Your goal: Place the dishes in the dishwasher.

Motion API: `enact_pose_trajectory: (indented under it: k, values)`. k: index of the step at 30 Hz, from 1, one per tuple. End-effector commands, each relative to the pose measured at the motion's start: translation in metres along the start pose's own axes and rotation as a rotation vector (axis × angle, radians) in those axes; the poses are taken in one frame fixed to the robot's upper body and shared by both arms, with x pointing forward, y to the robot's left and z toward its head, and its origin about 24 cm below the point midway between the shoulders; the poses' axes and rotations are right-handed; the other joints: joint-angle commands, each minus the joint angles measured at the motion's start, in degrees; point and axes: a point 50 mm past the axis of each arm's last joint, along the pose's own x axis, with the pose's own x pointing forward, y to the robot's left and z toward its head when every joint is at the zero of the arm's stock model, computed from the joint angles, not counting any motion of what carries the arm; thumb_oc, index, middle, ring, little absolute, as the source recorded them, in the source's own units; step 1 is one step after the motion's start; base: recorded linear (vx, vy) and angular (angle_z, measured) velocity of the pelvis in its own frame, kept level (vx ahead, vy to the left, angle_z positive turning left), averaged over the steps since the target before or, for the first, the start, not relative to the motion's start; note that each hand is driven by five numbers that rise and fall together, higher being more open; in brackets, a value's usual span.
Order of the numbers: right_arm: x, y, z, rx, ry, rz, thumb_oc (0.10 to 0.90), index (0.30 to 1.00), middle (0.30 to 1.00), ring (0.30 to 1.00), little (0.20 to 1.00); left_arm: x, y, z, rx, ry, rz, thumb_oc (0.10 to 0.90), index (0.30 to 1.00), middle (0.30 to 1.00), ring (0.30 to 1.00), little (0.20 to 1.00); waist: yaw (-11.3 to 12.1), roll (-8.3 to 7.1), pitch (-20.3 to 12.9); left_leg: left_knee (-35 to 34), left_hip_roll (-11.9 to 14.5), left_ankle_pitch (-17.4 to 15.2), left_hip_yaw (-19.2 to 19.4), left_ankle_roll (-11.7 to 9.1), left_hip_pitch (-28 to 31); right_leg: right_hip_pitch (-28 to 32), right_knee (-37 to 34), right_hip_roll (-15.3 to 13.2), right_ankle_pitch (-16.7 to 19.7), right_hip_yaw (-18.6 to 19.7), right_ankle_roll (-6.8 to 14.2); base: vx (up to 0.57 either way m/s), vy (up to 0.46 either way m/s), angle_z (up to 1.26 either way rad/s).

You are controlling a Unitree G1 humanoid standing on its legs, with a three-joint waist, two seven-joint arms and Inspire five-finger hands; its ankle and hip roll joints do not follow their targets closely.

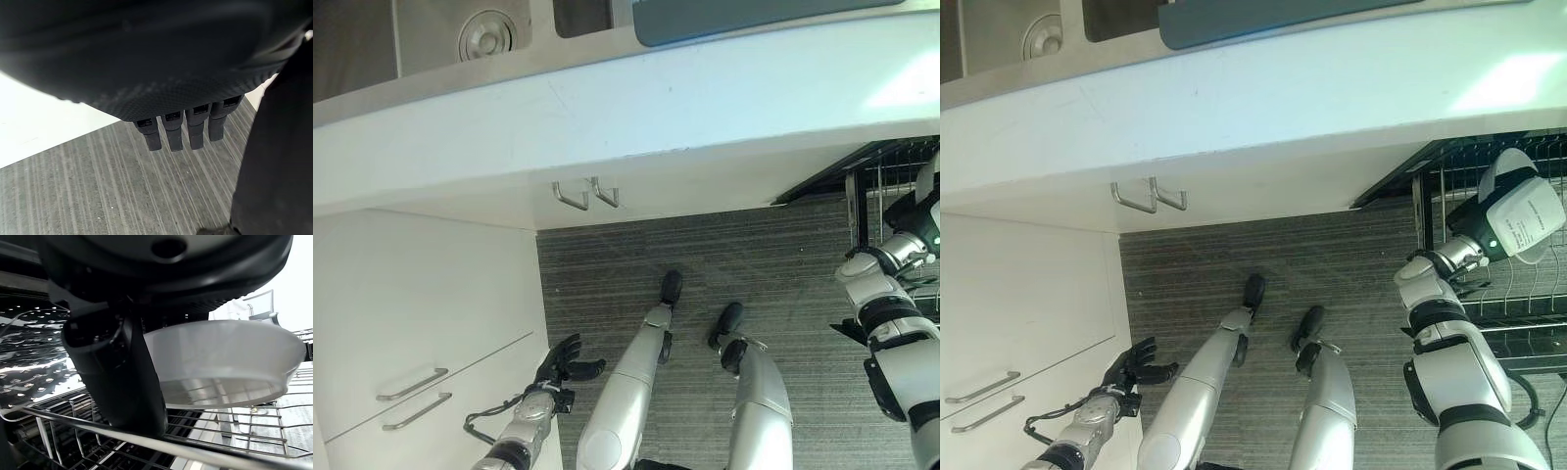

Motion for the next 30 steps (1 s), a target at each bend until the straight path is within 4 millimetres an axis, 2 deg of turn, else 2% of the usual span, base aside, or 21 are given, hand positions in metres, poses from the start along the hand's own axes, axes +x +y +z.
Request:
enact_pose_trajectory:
  k: [1,5,9,12,14,20,22,25,26,30]
  values:
    - [-0.004,0.011,-0.035,-0.095,0.094,0.291,0.800,0.900,0.900,0.900,0.900,-0.016,0.013,-0.040,-0.016,0.156,0.020,0.800,0.900,0.900,0.900,0.900,0.9,2.79,-1.3,-0.9,2.0,-8.1,0.7,-2.0,2.0,3.5,4.9,3.7,-9.3,2.5,1.6,0.01,-0.039,0.03]
    - [-0.015,0.021,-0.035,-0.085,0.092,0.400,0.800,0.900,0.900,0.900,0.900,-0.019,0.016,-0.047,-0.033,0.205,0.023,0.800,0.900,0.900,0.900,0.900,1.0,2.09,-1.3,-0.9,2.1,-8.6,0.3,-1.9,3.1,4.5,3.7,4.2,-8.9,2.8,1.7,0.01,-0.001,0.06]
    - [-0.012,0.024,-0.028,-0.117,0.078,0.492,0.800,0.900,0.900,0.900,0.900,-0.019,0.026,-0.046,-0.041,0.220,0.037,0.800,0.900,0.900,0.900,0.900,1.5,1.03,-1.3,-0.9,2.7,-8.7,0.6,-1.9,3.7,5.4,2.9,4.2,-8.5,2.3,2.0,0.00,-0.016,-0.05]
    - [-0.008,0.024,-0.033,-0.117,0.120,0.566,0.800,0.900,0.900,0.900,0.900,-0.018,0.033,-0.041,-0.045,0.221,0.039,0.800,0.900,0.900,0.900,0.900,1.7,0.71,-1.3,-0.9,2.9,-8.7,0.7,-1.7,3.8,5.5,3.6,3.9,-8.6,2.0,2.1,-0.02,-0.031,-0.01]
    - [-0.006,0.023,-0.035,-0.201,0.065,0.590,0.800,0.900,0.900,0.900,0.900,-0.018,0.035,-0.041,-0.045,0.230,0.033,0.800,0.900,0.900,0.900,0.900,1.9,0.80,-1.3,-0.8,3.0,-8.7,0.7,-1.5,3.8,5.5,4.2,3.8,-8.8,1.8,2.0,-0.01,-0.028,0.03]
    - [0.009,0.012,-0.013,-0.039,0.035,0.440,0.800,0.900,0.900,0.900,0.900,-0.022,0.046,-0.046,-0.067,0.252,0.068,0.800,0.900,0.900,0.900,0.900,1.9,-0.24,-1.3,-0.9,3.4,-9.3,0.8,-1.4,4.6,7.4,3.0,4.7,-8.3,1.7,2.5,-0.01,-0.033,-0.01]
    - [0.006,0.007,-0.004,0.054,-0.008,0.338,0.800,0.900,0.900,0.900,0.900,-0.025,0.043,-0.055,-0.097,0.264,0.071,0.800,0.900,0.900,0.900,0.900,0.6,-0.42,-1.3,-0.9,3.7,-9.9,1.4,-1.4,5.5,8.1,2.0,5.4,-8.5,2.5,2.6,-0.03,0.036,-0.12]
    - [-0.003,0.002,0.004,0.138,-0.052,0.274,0.800,0.900,0.900,0.900,0.900,-0.027,0.036,-0.060,-0.131,0.272,0.082,0.800,0.900,0.900,0.900,0.900,-1.0,-0.67,-1.3,-0.9,4.1,-10.8,2.2,-1.5,7.1,9.6,0.6,6.0,-8.5,3.4,2.8,-0.06,0.063,-0.17]
    - [-0.011,-0.001,0.009,0.188,-0.077,0.261,0.800,0.900,0.900,0.900,0.900,-0.027,0.034,-0.063,-0.150,0.275,0.084,0.800,0.900,0.900,0.900,0.900,-1.6,-0.08,-1.3,-0.9,5.1,-10.0,2.6,-1.5,7.2,9.8,-0.8,6.6,-7.0,3.2,2.4,-0.10,0.079,-0.27]
    - [-0.026,-0.007,0.012,0.239,-0.101,0.269,0.800,0.900,0.900,0.900,0.900,-0.031,0.031,-0.072,-0.187,0.301,0.092,0.800,0.900,0.900,0.900,0.900,-3.4,-0.19,-1.3,-0.9,5.8,-10.9,3.6,-1.9,10.0,13.0,-3.6,7.0,-6.9,3.9,2.6,-0.02,0.058,-0.26]
